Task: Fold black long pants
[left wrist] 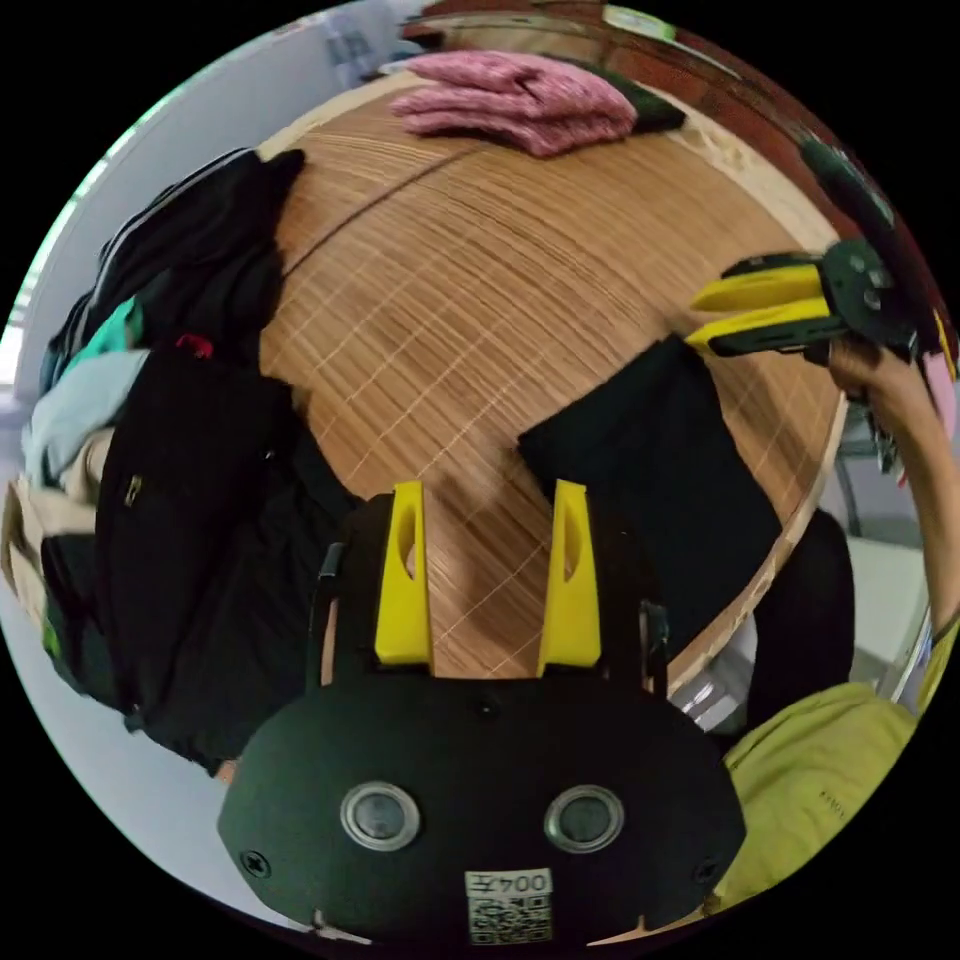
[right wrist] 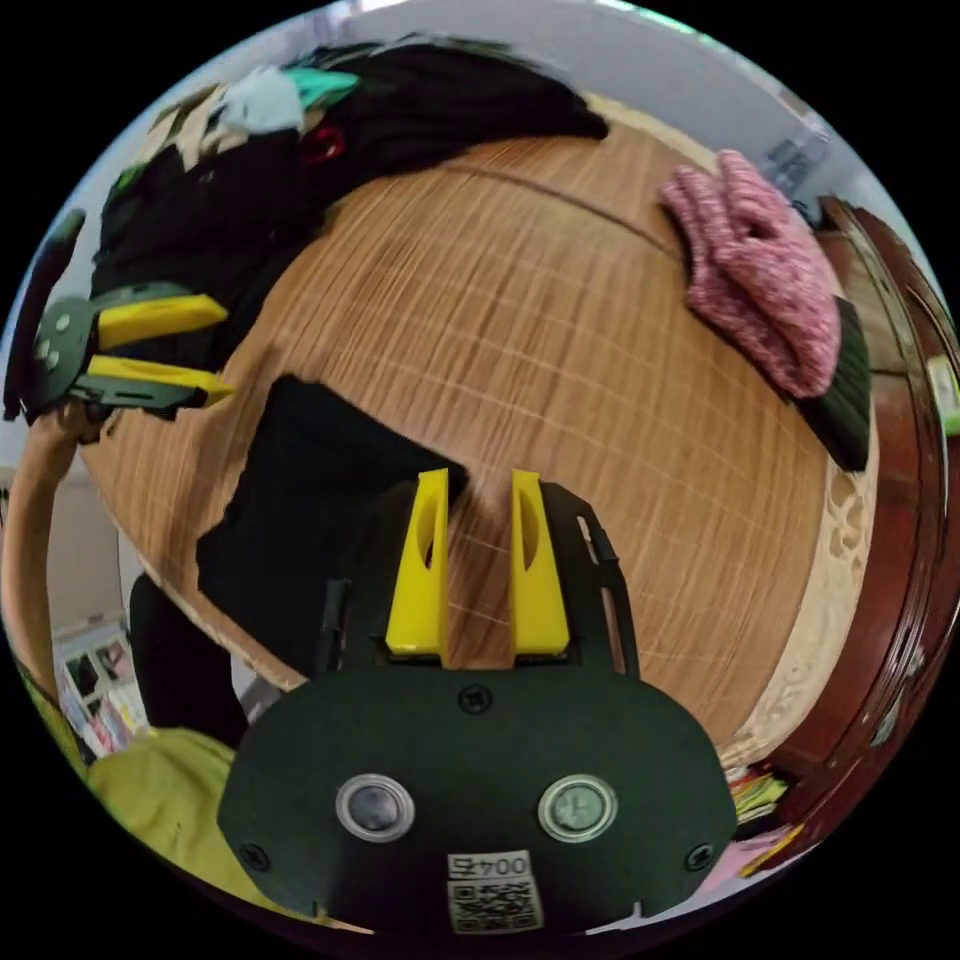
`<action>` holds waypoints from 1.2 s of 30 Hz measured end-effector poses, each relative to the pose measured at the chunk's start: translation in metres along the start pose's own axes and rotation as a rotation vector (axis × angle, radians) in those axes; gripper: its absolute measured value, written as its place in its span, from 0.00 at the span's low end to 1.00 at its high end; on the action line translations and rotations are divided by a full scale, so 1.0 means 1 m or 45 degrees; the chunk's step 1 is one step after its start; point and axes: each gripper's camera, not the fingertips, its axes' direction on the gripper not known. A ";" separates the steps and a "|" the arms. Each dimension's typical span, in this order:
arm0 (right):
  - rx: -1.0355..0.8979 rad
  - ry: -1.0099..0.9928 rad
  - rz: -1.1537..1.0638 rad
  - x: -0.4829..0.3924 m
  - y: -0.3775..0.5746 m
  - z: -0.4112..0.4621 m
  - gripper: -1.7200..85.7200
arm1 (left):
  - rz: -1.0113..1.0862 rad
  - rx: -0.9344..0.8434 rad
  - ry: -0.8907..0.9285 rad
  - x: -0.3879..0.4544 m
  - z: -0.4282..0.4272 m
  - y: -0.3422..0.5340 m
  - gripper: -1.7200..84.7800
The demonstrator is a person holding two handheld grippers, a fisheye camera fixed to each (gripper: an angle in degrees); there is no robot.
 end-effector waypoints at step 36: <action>0.251 -0.267 -0.120 0.102 0.280 0.036 0.06 | 0.044 0.327 0.218 0.069 0.172 0.255 0.07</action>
